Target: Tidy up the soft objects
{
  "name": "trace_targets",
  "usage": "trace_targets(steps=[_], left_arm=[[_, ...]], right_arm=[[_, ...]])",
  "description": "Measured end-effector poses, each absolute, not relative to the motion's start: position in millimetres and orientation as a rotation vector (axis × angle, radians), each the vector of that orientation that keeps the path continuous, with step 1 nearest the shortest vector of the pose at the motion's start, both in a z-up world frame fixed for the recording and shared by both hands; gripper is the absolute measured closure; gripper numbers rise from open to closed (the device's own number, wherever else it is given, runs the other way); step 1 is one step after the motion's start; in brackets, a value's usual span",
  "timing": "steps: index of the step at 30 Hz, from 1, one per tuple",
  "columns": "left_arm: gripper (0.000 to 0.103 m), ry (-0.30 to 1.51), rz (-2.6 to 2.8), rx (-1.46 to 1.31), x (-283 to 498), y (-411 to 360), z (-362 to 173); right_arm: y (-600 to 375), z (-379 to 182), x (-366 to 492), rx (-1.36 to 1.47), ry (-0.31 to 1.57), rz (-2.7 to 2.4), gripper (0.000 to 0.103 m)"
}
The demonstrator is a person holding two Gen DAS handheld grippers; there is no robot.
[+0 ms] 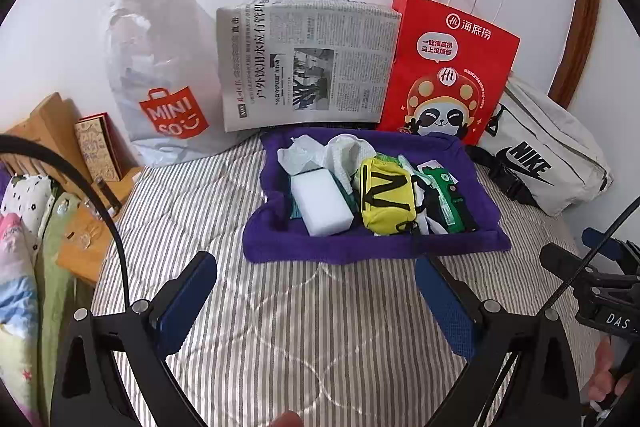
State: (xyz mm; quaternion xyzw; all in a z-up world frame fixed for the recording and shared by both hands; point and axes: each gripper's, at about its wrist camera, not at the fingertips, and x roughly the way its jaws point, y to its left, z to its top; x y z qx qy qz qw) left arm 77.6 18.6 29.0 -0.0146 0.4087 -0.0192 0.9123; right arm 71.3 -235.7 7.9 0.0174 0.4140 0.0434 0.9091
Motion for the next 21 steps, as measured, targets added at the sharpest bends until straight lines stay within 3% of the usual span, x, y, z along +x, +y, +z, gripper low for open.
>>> trace_targets(steps=[21], left_arm=[[0.003, 0.808, -0.049, 0.000, 49.2, 10.4, 53.3]], right_arm=[[-243.7, 27.0, 45.7, 0.022, 0.816, 0.056, 0.000]])
